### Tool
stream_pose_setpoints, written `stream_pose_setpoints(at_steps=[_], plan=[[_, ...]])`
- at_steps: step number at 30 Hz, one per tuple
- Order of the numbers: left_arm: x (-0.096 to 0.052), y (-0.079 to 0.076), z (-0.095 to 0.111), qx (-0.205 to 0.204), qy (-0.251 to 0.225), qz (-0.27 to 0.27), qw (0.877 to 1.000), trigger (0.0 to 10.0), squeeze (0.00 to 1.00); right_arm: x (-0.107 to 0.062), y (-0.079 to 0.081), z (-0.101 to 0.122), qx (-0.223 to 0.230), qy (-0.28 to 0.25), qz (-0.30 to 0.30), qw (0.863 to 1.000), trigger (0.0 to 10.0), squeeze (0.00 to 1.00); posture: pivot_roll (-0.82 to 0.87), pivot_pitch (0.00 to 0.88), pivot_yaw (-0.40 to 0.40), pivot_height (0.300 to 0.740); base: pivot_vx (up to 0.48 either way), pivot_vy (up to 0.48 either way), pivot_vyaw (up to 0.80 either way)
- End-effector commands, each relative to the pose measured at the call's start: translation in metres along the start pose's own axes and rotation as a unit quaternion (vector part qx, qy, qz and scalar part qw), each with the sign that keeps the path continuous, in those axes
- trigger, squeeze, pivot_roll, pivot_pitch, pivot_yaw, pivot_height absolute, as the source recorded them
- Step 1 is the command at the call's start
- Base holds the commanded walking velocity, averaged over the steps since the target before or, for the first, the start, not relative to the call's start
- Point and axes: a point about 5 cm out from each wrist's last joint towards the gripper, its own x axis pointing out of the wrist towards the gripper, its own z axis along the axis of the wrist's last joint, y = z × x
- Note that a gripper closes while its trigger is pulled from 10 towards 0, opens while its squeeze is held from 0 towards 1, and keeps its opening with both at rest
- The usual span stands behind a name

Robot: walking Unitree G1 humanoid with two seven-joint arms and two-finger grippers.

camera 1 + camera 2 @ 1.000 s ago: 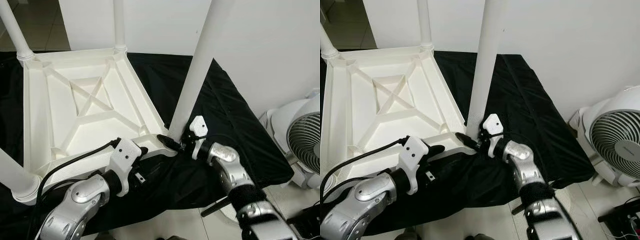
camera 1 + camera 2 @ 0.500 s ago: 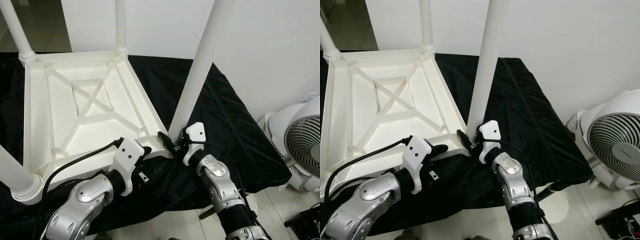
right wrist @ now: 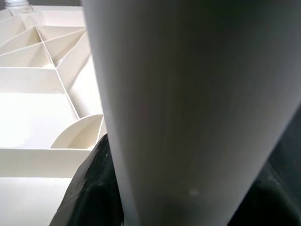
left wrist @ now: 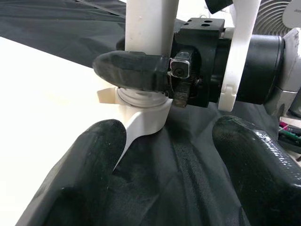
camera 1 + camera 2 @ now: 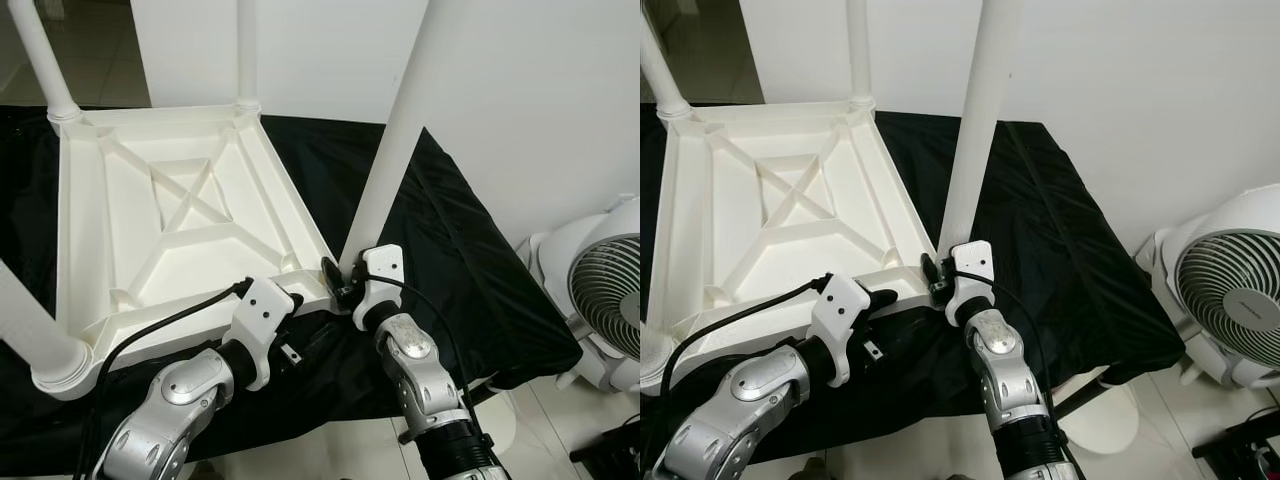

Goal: Building children table

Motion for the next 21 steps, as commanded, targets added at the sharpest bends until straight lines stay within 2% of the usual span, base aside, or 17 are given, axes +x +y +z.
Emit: stream_pose_setpoints(at_steps=[1,5,6,12,13,18,19,20,21], plan=[[0.001,0.0,-0.001,0.004,-0.001,0.0,1.0,10.0,0.0,-0.006,-0.008,-0.009,-0.007,0.028,-0.049,0.998,10.0,0.0,0.18,0.018,-0.132,0.74,0.0,0.0,0.0],[0.001,0.001,0.0,0.007,-0.002,0.0,1.0,10.0,0.0,-0.008,-0.008,-0.005,0.017,0.019,-0.031,0.999,10.0,0.0,0.18,0.014,-0.131,0.74,0.0,0.0,0.0],[0.001,0.001,0.0,0.009,-0.002,-0.001,1.0,10.0,0.0,-0.009,-0.008,-0.002,0.018,0.008,-0.016,1.0,10.0,1.0,0.18,0.011,-0.129,0.74,0.0,0.0,0.0],[0.0,0.002,0.001,0.011,-0.003,-0.001,1.0,10.0,0.0,-0.009,-0.012,0.006,0.013,-0.015,0.036,0.999,10.0,1.0,0.18,0.01,-0.128,0.74,0.0,0.0,0.0],[-0.001,0.002,0.001,0.012,-0.002,-0.002,1.0,10.0,0.0,-0.009,-0.018,0.011,-0.001,-0.027,0.067,0.997,10.0,1.0,0.18,0.01,-0.126,0.74,0.0,0.0,0.0],[-0.001,0.002,0.001,0.012,-0.001,-0.004,1.0,10.0,0.0,-0.007,-0.029,0.017,-0.024,-0.026,0.117,0.992,10.0,1.0,0.18,0.012,-0.119,0.74,0.0,0.0,0.0],[-0.002,0.003,0.001,0.012,0.0,-0.005,1.0,10.0,0.0,-0.007,-0.038,0.02,-0.048,-0.018,0.17,0.984,10.0,0.0,0.18,0.013,-0.117,0.74,0.0,0.0,0.0],[-0.002,0.003,0.001,0.012,0.0,-0.005,1.0,10.0,0.0,-0.007,-0.038,0.02,-0.048,-0.018,0.17,0.984,10.0,0.0,0.18,0.013,-0.117,0.74,0.0,0.0,0.0],[-0.003,0.003,0.001,0.013,0.001,-0.005,1.0,10.0,0.0,-0.006,-0.043,0.021,-0.063,-0.01,0.214,0.975,10.0,0.0,0.19,0.013,-0.113,0.74,0.0,0.0,0.0]])
